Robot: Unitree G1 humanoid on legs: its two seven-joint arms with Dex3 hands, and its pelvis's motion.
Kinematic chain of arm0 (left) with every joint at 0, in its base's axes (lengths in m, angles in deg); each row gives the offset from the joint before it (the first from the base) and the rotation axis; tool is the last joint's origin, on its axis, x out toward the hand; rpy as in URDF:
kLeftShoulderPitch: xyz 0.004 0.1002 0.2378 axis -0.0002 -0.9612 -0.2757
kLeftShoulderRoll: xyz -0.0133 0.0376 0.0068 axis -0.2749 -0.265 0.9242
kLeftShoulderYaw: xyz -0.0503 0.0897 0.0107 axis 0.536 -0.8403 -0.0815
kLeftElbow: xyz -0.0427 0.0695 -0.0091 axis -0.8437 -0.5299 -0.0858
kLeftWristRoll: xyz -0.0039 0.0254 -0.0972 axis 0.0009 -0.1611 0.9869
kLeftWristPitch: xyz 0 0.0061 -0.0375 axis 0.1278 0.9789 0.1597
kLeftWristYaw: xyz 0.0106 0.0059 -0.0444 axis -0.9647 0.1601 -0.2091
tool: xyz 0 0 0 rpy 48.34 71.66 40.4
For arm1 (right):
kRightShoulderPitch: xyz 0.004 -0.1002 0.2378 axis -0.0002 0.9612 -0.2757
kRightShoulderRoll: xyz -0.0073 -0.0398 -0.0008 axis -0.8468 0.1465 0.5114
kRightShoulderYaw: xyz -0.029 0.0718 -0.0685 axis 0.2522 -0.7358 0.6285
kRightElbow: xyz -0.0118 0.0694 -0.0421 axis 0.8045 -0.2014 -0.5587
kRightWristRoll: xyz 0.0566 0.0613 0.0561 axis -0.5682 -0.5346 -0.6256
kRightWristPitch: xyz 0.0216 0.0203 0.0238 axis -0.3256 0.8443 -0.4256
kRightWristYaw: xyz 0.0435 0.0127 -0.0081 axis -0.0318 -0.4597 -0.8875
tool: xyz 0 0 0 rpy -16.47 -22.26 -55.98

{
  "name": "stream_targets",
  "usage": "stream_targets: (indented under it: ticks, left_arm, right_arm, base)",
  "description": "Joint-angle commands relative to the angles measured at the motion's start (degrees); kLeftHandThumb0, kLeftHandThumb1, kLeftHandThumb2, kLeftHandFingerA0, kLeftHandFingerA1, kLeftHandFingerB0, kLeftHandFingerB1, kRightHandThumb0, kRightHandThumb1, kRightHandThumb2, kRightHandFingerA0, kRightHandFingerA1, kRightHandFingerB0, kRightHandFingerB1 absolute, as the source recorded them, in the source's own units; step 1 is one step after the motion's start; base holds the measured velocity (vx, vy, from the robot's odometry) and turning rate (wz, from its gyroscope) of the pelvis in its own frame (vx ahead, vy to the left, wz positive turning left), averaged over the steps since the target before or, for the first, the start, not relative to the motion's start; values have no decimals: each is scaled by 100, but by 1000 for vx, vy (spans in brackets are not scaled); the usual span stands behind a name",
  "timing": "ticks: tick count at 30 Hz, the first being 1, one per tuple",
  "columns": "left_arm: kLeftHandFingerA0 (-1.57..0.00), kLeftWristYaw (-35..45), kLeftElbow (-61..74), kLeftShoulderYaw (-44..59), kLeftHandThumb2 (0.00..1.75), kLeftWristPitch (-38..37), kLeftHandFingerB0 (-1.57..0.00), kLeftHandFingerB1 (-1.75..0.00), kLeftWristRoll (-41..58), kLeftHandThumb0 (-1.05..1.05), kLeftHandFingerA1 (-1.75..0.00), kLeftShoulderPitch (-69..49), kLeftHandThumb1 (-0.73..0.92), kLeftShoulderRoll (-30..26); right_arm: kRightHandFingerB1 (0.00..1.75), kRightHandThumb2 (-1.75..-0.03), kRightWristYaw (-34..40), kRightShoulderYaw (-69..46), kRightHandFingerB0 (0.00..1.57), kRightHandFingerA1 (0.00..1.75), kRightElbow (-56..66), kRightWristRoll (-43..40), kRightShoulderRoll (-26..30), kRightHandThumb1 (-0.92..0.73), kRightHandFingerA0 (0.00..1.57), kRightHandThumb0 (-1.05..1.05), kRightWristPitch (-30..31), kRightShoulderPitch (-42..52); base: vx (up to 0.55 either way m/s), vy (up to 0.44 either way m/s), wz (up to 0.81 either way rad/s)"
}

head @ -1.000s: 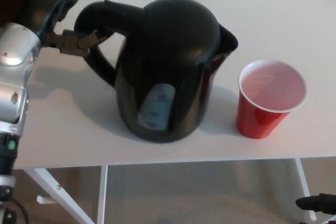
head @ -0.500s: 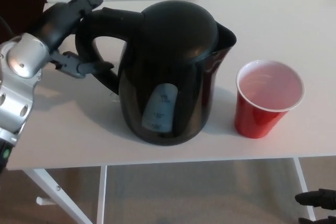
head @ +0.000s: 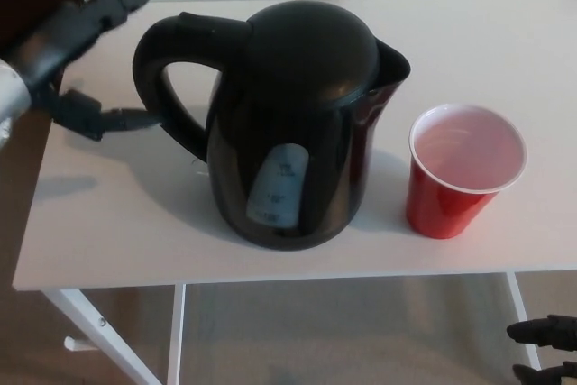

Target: The robot walk towards a table in front and uses its left hand to pick up the pot from the base and pour water to the cup on the right hand side

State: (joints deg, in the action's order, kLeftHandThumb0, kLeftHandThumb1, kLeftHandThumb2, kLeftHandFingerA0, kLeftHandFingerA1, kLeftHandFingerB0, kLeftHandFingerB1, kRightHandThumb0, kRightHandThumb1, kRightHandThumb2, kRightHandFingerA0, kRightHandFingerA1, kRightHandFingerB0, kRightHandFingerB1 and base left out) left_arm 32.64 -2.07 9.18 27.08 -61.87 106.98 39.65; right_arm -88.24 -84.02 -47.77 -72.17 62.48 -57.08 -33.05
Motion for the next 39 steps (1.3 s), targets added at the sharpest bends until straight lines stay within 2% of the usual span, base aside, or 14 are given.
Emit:
stream_targets:
  ticks: [1, 11, 14, 15, 21, 23, 24, 25, 28, 29, 30, 35, 37, 39]
  left_arm:
    - [0, 777, 715, 716, 59, 42, 0, 0, 1053, -91, 0, -189, 52, -195]
    - [0, 1301, 1622, 3558, 60, 189, 0, 0, 2662, -89, 0, -2216, 45, -308]
    - [0, 1316, 1228, 4337, 56, 67, 0, 0, 3083, -75, 0, -2778, 50, 13]
    - [0, 1183, 718, 4878, 84, -47, 0, -1, 3313, -82, -2, -3209, 49, 362]
    - [-1, 102, -339, 5545, 81, -719, -1, -20, 2851, -62, -25, -4315, 45, 1387]
    - [0, -413, -733, 5579, 80, -868, -4, -26, 2564, -56, -33, -4482, 42, 1700]
    - [-9, -651, -1092, 5485, 61, -1088, -9, -22, 2303, -53, -29, -4536, 58, 1768]
    - [-1, -787, -1342, 5418, 96, -1264, 0, -48, 2135, -30, -50, -4564, 45, 1792]
    - [-10, -1053, -2434, 5147, 97, -1772, -9, -50, 1785, -23, -53, -4708, 47, 1865]
    - [-10, -1122, -2601, 5106, 97, -1864, -9, -50, 1758, -23, -53, -4721, 47, 1891]
    - [-26, -1224, -2966, 4960, 60, -2042, -25, -30, 1631, -39, -34, -4727, 65, 1885]
    - [-32, -1355, -4275, 4059, 64, -2363, -19, -30, 1028, -34, -35, -4628, 78, 1701]
    - [-15, -1161, -4567, 3600, 75, -1939, -14, -34, 868, -46, -36, -4426, 75, 1539]
    - [-15, -1128, -4636, 3369, 75, -1881, -14, -34, 841, -46, -36, -4357, 75, 1493]
  right_arm:
    - [46, -58, -22, -14, 58, 53, -124, 28, 137, -60, 70, -32, -35, 5]
    - [45, -57, -70, -8, 57, 52, -225, 13, 159, -59, 71, -33, -65, 93]
    - [45, -57, -89, -50, 55, 53, -453, -39, 142, -60, 68, -31, -141, 46]
    - [45, -57, -77, -63, 55, 52, -571, -63, 102, -59, 68, -33, -173, 81]
    - [45, -57, -38, -89, 55, 52, -1050, -102, 23, -59, 69, -32, -395, 255]
    - [45, -57, 6, -133, 54, 53, -1115, -135, 6, -59, 66, -33, -429, 292]
    - [45, -57, 38, -180, 54, 53, -1197, -167, 2, -59, 65, -33, -448, 291]
    - [45, -57, 61, -219, 54, 53, -1247, -193, -9, -59, 65, -33, -470, 302]
    - [44, -57, 124, -343, 53, 53, -1291, -277, -52, -59, 65, -31, -465, 448]
    - [44, -57, 124, -350, 53, 53, -1332, -263, -42, -59, 65, -31, -509, 465]
    - [44, -57, 118, -358, 52, 52, -1340, -251, -32, -60, 64, -32, -541, 500]
    - [44, -57, 202, -475, 54, 51, -1426, -271, -41, -59, 65, -31, -707, 602]
    - [45, -59, 289, -573, 54, 51, -1440, -323, -82, -59, 64, -27, -802, 631]
    - [45, -59, 365, -642, 54, 51, -1409, -343, -121, -59, 64, -27, -783, 639]
  base:
    - [0, 0, 0]
    - [0, 0, 0]
    - [0, 0, 0]
    - [0, 0, 0]
    - [0, 0, 0]
    - [0, 0, 0]
    - [0, 0, 0]
    - [0, 0, 0]
    - [0, 0, 0]
    - [0, 0, 0]
    - [0, 0, 0]
    - [0, 0, 0]
    - [0, 0, 0]
    - [0, 0, 0]
